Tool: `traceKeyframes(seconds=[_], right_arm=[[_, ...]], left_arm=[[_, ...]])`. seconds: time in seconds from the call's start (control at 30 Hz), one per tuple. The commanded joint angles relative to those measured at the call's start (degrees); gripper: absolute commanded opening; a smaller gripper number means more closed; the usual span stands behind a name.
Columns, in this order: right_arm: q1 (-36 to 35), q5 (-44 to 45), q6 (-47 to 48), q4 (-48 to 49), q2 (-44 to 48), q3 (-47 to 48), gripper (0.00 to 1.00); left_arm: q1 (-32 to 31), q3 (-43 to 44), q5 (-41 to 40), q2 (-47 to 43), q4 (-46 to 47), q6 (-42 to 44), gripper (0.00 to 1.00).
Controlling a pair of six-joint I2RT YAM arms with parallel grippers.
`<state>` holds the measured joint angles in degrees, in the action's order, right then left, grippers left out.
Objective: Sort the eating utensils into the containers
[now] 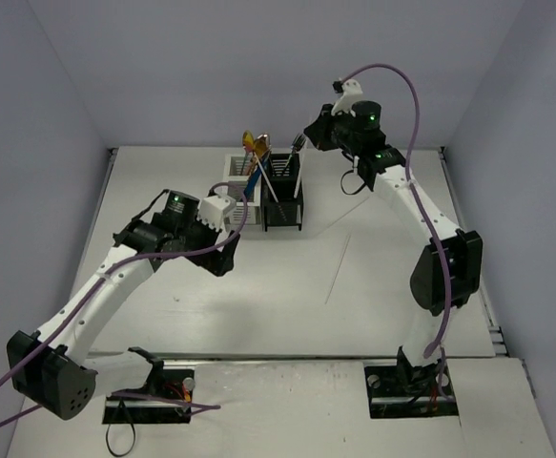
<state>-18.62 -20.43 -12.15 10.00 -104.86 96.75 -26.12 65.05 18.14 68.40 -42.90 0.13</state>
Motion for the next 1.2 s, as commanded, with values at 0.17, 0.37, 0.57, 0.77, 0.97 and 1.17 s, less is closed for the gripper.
traceKeyframes(seconds=[0.17,0.37,0.57,0.77,0.97,1.17], right_arm=[[-2.7,5.5,-0.6,9.3,-1.5,3.6,0.0],[-3.7,4.1,1.2,10.4,-2.2,2.1,0.03],[-5.8,3.9,5.6,12.2,-0.8,-5.2,0.39],[-4.9,1.4,6.9,10.9,2.5,-7.1,0.55],[6.6,-16.0,27.0,-2.9,9.0,-0.5,0.58],[18.4,-23.8,45.6,-21.0,9.6,2.6,0.51]], left_arm=[[4.3,-1.8,5.6,-2.5,1.5,-5.5,0.94],[5.3,-2.5,6.0,-3.0,2.4,-5.0,0.94],[9.5,-0.8,8.3,-1.5,2.5,-5.4,0.94],[12.9,0.3,10.1,-0.8,2.4,-4.4,0.94],[14.0,1.0,14.7,-1.3,2.4,0.8,0.94],[14.1,0.7,20.5,-0.3,3.7,3.5,0.94]])
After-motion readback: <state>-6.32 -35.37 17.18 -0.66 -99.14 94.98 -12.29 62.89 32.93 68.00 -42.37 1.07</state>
